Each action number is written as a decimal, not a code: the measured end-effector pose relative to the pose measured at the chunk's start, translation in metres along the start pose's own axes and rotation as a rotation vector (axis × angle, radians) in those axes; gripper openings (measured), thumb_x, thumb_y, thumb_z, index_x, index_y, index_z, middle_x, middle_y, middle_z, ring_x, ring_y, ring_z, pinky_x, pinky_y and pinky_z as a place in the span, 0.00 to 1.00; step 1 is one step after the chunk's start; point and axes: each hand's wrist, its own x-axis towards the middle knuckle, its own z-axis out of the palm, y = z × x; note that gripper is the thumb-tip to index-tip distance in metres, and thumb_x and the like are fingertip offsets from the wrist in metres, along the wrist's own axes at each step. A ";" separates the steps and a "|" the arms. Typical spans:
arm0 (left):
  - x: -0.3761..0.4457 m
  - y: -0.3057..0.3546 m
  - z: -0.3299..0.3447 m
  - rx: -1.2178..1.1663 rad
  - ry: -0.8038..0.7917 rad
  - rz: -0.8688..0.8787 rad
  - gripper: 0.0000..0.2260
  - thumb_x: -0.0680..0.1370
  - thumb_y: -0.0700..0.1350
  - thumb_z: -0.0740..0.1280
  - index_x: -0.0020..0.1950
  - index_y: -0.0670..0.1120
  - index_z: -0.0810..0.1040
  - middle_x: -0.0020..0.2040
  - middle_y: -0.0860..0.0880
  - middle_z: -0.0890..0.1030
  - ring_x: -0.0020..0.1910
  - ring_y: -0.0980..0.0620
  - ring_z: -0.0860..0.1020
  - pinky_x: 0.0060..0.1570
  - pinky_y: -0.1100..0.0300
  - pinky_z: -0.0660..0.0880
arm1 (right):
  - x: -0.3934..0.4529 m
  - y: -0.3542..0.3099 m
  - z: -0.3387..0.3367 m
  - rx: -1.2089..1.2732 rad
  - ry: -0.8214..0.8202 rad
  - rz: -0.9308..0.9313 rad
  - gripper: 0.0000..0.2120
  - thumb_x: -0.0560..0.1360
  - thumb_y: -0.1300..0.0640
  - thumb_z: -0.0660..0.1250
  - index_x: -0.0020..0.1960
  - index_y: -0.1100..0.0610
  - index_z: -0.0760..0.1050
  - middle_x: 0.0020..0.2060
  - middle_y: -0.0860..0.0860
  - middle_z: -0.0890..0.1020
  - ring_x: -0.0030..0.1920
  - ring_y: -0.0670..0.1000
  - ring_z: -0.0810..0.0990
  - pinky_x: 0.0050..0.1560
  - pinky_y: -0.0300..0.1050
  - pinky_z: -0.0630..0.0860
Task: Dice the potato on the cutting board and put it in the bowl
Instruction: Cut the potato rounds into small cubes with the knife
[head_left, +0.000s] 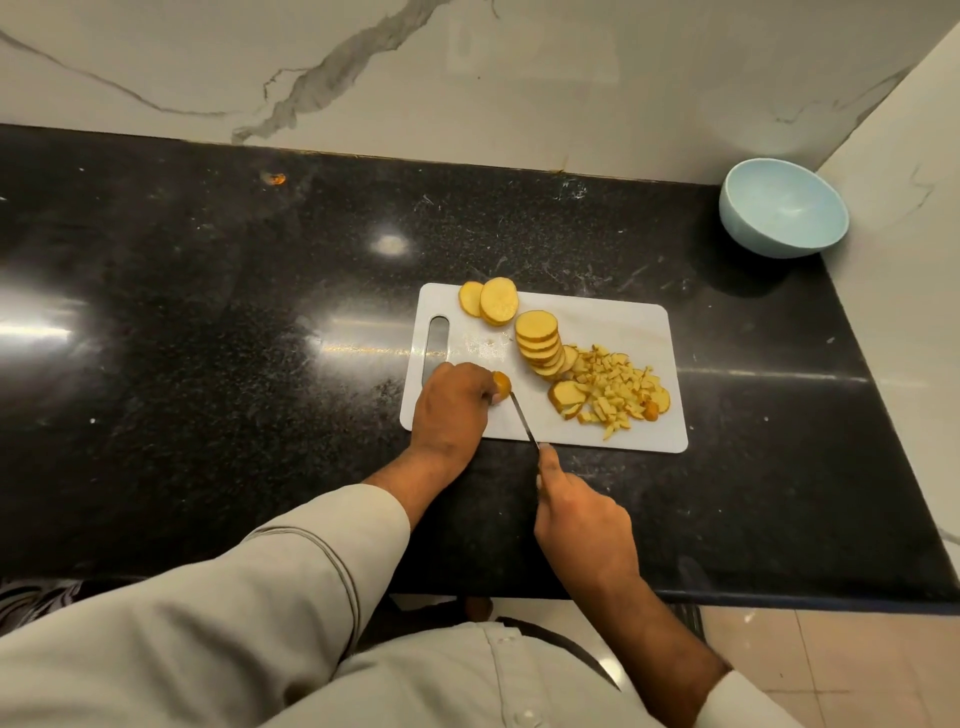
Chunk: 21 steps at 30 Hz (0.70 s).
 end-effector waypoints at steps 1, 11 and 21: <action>0.000 0.000 0.001 -0.007 0.009 -0.004 0.06 0.73 0.35 0.68 0.43 0.44 0.83 0.43 0.48 0.82 0.45 0.48 0.74 0.44 0.51 0.74 | 0.004 -0.003 -0.001 -0.009 0.021 -0.010 0.27 0.82 0.53 0.52 0.78 0.49 0.47 0.45 0.49 0.78 0.39 0.51 0.79 0.38 0.48 0.77; -0.001 0.002 0.000 0.006 -0.008 -0.027 0.04 0.74 0.39 0.70 0.40 0.45 0.82 0.39 0.50 0.82 0.43 0.50 0.73 0.42 0.53 0.74 | 0.053 -0.020 0.000 -0.066 -0.035 -0.043 0.31 0.80 0.56 0.53 0.79 0.48 0.44 0.46 0.52 0.77 0.41 0.55 0.79 0.32 0.46 0.64; 0.001 0.005 -0.007 0.032 -0.035 0.053 0.04 0.74 0.37 0.68 0.41 0.41 0.83 0.38 0.44 0.80 0.39 0.46 0.77 0.39 0.52 0.75 | 0.061 -0.028 0.003 -0.103 -0.034 -0.056 0.32 0.79 0.57 0.54 0.79 0.49 0.44 0.38 0.51 0.68 0.38 0.55 0.78 0.31 0.47 0.62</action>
